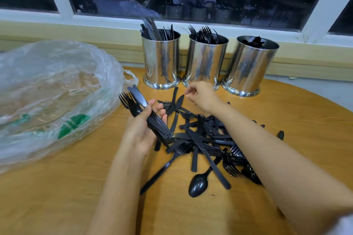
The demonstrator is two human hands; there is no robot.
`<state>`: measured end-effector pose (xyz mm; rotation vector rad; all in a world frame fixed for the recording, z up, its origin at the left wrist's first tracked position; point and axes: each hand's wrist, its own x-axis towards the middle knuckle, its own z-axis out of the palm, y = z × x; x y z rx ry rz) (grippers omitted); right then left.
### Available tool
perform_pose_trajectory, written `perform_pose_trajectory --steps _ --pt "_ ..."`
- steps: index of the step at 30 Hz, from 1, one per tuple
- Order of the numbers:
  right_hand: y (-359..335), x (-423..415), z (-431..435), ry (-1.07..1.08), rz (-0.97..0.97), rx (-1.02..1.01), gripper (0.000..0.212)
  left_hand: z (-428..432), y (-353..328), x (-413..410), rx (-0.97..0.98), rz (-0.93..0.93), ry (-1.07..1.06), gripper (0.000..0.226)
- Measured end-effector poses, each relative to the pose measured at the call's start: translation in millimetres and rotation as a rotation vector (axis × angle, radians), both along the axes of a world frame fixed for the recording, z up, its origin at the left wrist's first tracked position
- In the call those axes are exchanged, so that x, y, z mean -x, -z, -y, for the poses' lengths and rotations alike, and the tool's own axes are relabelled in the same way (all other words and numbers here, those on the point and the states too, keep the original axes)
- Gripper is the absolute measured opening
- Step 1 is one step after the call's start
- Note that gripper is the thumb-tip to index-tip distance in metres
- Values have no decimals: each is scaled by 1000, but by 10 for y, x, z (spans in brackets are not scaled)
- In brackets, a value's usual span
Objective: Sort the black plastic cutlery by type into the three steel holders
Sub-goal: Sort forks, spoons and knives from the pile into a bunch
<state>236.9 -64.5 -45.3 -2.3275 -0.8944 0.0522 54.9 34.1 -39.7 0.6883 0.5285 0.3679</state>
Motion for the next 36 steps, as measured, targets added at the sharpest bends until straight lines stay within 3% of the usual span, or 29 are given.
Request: perform_pose_trajectory --steps 4,10,13,17,20,24,26,29,32,36 --pt "95 -226 -341 -38 82 157 17 -24 -4 -9 42 -2 -12 22" --pt "212 -324 -495 -159 176 378 48 -61 -1 -11 67 14 -23 21" --pt "222 -372 -403 -161 206 421 39 -63 3 -15 63 14 -27 21" --pt "130 -390 -127 -230 422 507 18 -59 17 -18 68 16 -16 20" --pt "-7 -334 136 -260 583 539 18 -37 28 -23 84 22 6 20" --pt "-182 -134 538 -113 659 423 26 3 30 -36 107 28 45 20" --pt "-208 71 702 33 537 246 26 33 40 -46 115 32 64 20" --pt "-199 479 832 157 108 -78 13 115 52 -59 104 33 98 20" --pt "-151 814 872 176 -328 -292 6 215 47 -77 90 30 123 20" --pt "-85 1048 823 156 -698 -535 11 297 64 -87 54 35 150 19"
